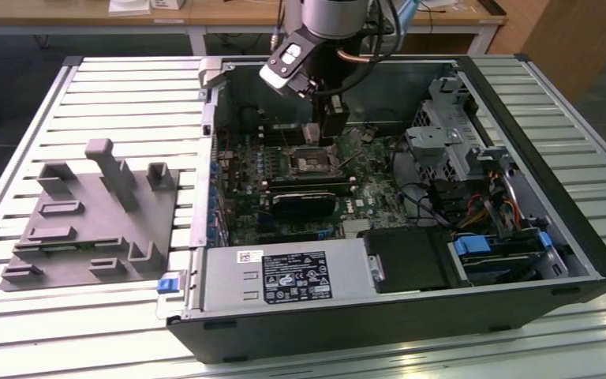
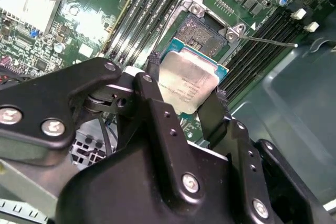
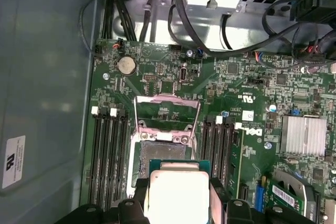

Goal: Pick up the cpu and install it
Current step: 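Place the cpu into insertion slot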

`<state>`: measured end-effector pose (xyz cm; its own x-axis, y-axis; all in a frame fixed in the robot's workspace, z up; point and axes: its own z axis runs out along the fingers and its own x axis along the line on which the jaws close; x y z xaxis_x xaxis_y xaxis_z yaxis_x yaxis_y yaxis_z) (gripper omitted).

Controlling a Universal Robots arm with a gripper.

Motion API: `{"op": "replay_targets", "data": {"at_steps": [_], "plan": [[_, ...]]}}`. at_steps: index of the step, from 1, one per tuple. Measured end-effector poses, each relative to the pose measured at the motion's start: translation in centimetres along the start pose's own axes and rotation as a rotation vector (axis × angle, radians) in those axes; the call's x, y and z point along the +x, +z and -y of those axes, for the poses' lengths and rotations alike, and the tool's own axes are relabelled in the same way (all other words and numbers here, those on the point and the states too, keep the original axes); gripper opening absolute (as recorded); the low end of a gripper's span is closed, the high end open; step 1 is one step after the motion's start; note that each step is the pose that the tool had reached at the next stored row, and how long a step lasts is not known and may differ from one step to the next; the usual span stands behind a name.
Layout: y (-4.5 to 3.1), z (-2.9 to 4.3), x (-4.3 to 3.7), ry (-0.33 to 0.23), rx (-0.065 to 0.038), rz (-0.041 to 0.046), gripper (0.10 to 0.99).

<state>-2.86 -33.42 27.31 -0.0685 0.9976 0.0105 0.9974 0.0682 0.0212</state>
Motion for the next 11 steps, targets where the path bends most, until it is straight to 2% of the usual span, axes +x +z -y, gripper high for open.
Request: {"op": "replay_targets", "data": {"at_steps": [11], "plan": [[0.2,0.0,0.01,0.0,0.0,0.0001,0.541]]}}
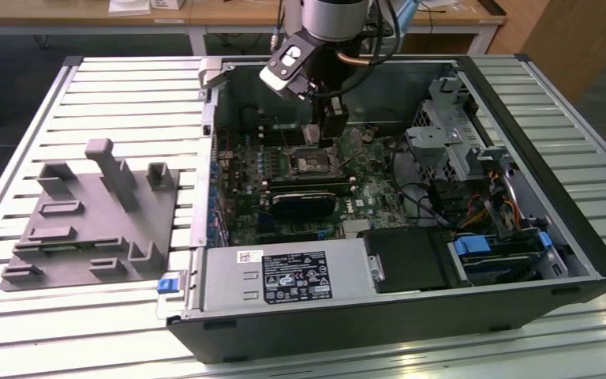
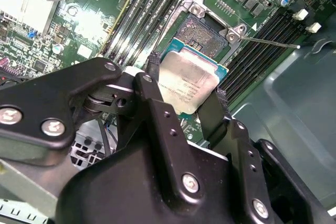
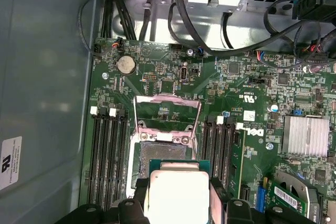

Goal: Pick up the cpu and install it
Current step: 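Place the cpu into insertion slot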

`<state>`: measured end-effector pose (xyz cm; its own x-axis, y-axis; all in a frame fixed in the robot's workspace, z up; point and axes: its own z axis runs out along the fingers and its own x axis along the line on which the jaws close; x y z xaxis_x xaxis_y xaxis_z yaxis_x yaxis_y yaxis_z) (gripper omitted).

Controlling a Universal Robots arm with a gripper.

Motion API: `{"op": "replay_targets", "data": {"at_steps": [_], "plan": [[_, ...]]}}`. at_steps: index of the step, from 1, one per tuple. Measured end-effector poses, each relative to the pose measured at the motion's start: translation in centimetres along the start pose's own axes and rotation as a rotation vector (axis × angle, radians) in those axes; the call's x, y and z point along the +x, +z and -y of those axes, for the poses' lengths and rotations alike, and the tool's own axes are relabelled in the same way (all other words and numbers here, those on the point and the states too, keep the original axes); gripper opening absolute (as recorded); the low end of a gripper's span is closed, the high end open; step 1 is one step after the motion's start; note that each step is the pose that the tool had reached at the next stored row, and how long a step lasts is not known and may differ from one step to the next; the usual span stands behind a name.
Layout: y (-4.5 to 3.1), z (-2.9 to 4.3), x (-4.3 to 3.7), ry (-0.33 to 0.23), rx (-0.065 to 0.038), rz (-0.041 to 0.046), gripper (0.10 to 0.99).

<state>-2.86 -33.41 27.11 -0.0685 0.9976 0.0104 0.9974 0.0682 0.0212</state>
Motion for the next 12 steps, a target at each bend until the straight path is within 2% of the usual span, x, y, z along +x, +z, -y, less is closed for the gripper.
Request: {"op": "replay_targets", "data": {"at_steps": [12], "plan": [[0.14,-0.01,0.24,0.003,-0.001,0.0002,0.541]]}}
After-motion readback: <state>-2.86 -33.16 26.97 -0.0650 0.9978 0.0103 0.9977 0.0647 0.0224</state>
